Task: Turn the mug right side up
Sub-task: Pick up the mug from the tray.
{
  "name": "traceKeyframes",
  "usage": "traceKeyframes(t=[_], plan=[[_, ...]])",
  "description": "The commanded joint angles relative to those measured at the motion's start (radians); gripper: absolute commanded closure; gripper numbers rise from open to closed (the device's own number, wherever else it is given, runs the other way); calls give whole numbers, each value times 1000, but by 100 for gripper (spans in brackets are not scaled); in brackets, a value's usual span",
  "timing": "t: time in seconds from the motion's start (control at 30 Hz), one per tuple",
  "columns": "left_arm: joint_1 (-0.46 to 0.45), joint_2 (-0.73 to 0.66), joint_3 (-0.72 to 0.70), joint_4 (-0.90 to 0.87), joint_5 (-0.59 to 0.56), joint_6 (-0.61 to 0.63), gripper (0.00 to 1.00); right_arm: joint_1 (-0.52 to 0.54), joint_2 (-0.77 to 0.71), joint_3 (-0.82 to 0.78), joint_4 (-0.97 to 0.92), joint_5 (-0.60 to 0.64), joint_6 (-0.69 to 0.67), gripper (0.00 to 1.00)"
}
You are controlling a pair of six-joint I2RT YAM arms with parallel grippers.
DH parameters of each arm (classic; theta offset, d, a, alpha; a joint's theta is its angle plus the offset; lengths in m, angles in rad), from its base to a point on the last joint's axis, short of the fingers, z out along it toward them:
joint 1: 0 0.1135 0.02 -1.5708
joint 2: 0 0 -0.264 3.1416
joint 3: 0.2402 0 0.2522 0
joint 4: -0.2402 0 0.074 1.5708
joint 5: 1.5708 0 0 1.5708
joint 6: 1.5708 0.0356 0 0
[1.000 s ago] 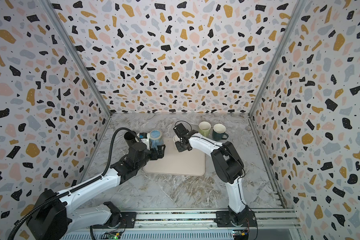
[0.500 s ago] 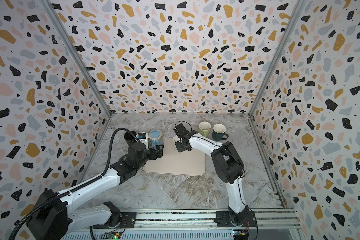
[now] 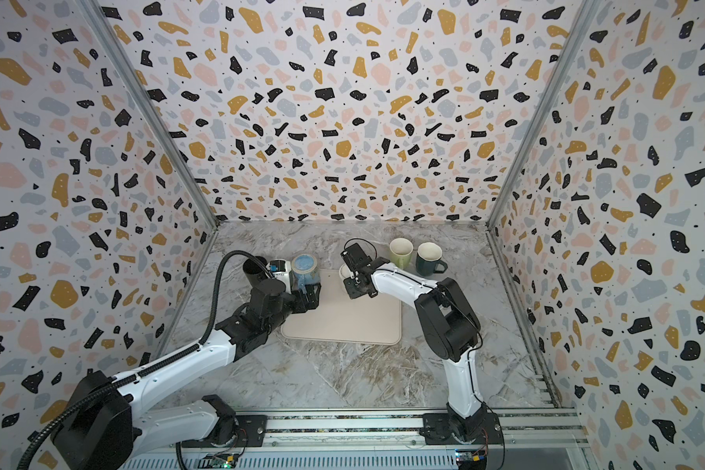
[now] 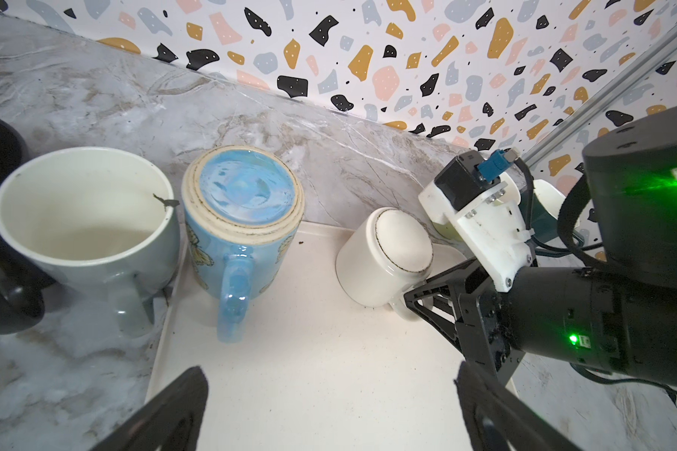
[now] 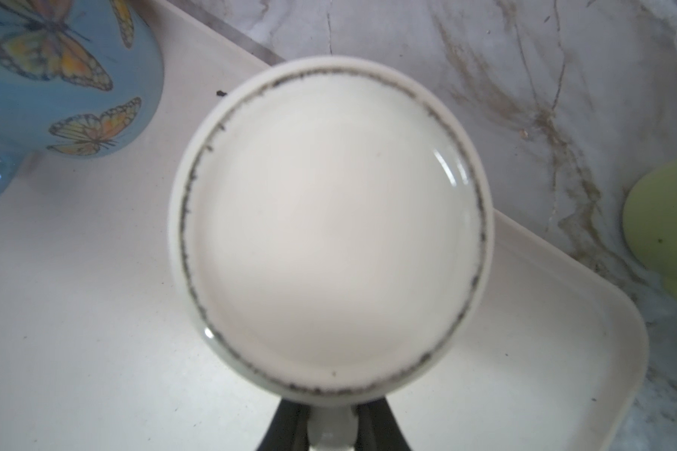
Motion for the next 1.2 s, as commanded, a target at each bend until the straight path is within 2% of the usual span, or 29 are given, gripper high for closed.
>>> traceKeyframes(t=[0.0, 0.2, 0.43, 0.8, 1.17], plan=[[6, -14, -13, 39, -6, -4, 0, -1, -58, -16, -11, -4, 11, 92], [6, -11, -17, 42, -9, -13, 0, -7, -111, -71, 40, -65, 13, 100], [7, 2, -7, 42, 7, -15, 0, -9, -220, -166, 124, -156, 25, 100], [11, 32, -3, 50, 66, -30, 0, -13, -398, -349, 218, -184, 62, 100], [13, 62, 18, 37, 127, -45, 0, -42, -502, -496, 326, -253, 117, 100]])
